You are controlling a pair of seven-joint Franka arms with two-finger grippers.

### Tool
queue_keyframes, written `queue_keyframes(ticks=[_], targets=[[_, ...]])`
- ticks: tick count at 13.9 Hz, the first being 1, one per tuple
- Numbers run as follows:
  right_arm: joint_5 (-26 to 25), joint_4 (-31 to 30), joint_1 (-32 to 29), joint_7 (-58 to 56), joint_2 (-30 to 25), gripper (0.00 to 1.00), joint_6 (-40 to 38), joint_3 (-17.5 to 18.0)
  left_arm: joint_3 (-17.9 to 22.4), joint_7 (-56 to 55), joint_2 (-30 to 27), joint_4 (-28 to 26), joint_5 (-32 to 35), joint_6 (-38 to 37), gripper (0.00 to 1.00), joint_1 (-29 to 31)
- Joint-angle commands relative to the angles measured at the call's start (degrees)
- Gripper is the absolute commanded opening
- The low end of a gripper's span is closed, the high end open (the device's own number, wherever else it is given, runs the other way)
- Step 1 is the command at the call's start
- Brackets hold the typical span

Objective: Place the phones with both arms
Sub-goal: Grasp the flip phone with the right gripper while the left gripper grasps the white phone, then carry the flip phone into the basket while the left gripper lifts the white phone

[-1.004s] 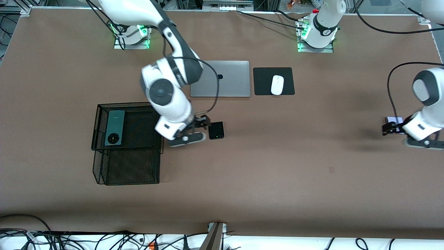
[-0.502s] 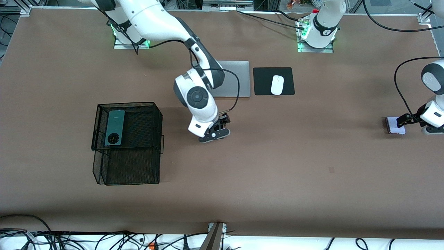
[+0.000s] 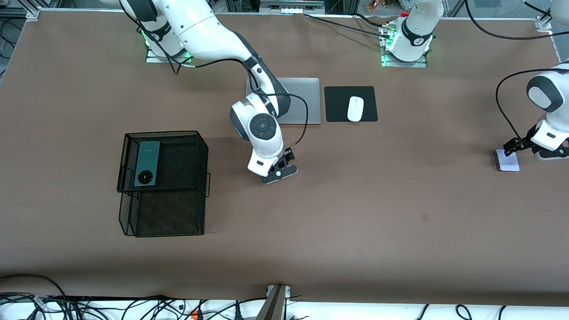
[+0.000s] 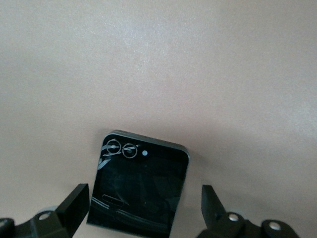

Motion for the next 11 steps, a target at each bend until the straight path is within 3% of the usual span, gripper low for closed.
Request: queue_keyframes(ticks=[1,11], targets=[[-0.6,1.6,0.1,0.5,1.3,1.00,1.2,0.0,-0.8,0.8,0.8,-0.5,1.4,2.0,1.00,1.0],[-0.3,1.8,0.5,2.4,2.6,1.00,3.7,0.1,-1.0,4.8,5.9,2.6,1.4,3.6,1.00,1.9]])
